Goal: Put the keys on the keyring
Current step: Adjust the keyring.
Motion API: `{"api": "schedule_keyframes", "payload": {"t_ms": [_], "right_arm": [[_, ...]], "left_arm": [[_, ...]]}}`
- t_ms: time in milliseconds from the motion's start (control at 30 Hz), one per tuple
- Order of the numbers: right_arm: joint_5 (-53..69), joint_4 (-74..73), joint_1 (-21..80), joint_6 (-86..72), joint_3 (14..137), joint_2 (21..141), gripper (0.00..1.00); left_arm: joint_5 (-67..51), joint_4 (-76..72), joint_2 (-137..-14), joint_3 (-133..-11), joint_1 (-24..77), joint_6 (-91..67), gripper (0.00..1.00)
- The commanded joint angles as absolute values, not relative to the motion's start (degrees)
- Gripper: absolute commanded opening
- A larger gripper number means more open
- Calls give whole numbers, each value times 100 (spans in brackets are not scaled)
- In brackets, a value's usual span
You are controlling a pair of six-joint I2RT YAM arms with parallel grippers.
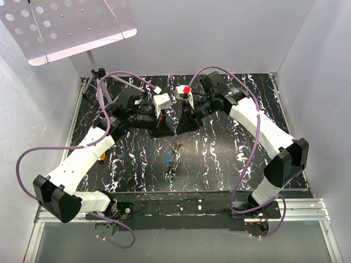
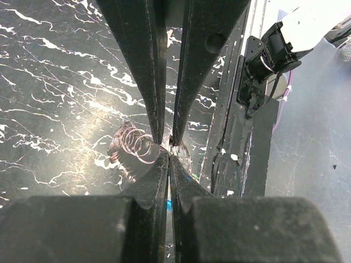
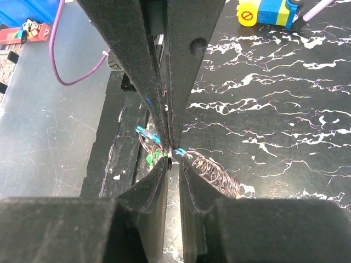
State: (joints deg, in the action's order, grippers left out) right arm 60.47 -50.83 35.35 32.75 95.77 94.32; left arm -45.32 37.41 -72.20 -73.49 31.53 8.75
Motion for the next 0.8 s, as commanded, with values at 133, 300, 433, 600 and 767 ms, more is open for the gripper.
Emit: {"api": "schedule_keyframes", "payload": {"t_ms": [133, 300, 433, 600, 767], "right_arm": [[6117, -5027, 3516, 3270, 9527, 9325, 18], [6170, -5027, 3516, 3287, 9536, 9325, 13], [6266, -5045, 3524, 3278, 9536, 9334, 1], [6390, -4905, 3524, 3129, 9475, 9299, 1], [6416, -4439, 3498, 2673, 9203, 9158, 1]], "left_arm": [[-4623, 3393, -6961, -7313, 3164, 738, 0], [-4623, 3331, -6943, -7269, 3164, 694, 0], [-4632, 3252, -6917, -7198, 3164, 633, 0], [-4667, 2928, -6856, -6979, 3138, 431, 0], [-4913, 1901, -6575, -6330, 2971, -314, 2]]}}
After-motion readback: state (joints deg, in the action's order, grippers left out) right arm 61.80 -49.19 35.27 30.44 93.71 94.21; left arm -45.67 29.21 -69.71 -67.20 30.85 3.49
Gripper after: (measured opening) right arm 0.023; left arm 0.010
